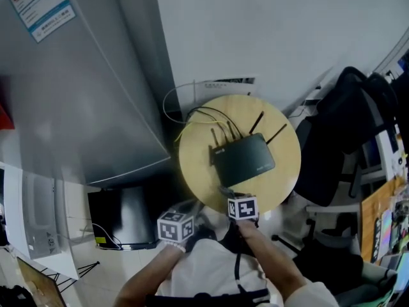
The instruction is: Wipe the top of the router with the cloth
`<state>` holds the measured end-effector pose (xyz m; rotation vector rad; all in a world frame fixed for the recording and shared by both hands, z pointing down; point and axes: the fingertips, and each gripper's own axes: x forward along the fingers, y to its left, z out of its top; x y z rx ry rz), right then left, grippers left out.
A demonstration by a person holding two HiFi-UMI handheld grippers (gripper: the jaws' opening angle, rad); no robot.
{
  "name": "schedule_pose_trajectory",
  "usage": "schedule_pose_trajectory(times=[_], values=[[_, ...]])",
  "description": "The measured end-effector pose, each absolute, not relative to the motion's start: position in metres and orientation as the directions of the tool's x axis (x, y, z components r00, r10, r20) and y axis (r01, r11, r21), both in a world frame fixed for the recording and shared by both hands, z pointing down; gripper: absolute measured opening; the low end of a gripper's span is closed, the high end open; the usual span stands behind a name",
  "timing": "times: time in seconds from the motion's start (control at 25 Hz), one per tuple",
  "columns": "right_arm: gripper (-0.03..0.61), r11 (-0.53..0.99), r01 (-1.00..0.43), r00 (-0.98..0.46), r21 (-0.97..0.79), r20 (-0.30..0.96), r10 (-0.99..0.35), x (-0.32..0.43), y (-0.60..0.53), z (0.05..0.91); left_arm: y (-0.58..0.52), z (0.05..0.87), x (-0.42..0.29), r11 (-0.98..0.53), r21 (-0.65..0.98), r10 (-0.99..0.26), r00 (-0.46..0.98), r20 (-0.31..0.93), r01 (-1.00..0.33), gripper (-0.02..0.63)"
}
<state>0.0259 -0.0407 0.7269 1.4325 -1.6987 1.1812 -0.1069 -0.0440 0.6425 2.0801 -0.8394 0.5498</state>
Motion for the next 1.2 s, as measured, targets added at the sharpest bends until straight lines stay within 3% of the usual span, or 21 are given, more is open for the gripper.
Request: schedule_pose_trajectory(times=[0.16, 0.44, 0.8, 1.2], values=[[0.035, 0.012, -0.97, -0.223, -0.242, 0.874, -0.431, 0.045, -0.037, 0.722, -0.041, 0.644, -0.096, -0.455, 0.518, -0.367, 0.682, 0.632, -0.725, -0.003], [0.035, 0.101, -0.938, -0.342, -0.331, 0.837, -0.427, 0.035, -0.018, 0.687, -0.046, 0.636, -0.074, -0.472, 0.534, -0.371, 0.708, 0.601, -0.702, -0.003], [0.035, -0.084, -0.945, -0.2, -0.316, 0.763, -0.615, 0.127, 0.001, 0.609, -0.06, 0.582, -0.064, -0.546, 0.524, -0.439, 0.756, 0.486, -0.654, -0.003], [0.034, -0.055, -0.877, -0.263, -0.478, 0.572, -0.777, 0.101, 0.005, 0.541, -0.047, 0.523, -0.049, -0.623, 0.47, -0.484, 0.78, 0.397, -0.625, -0.003]])
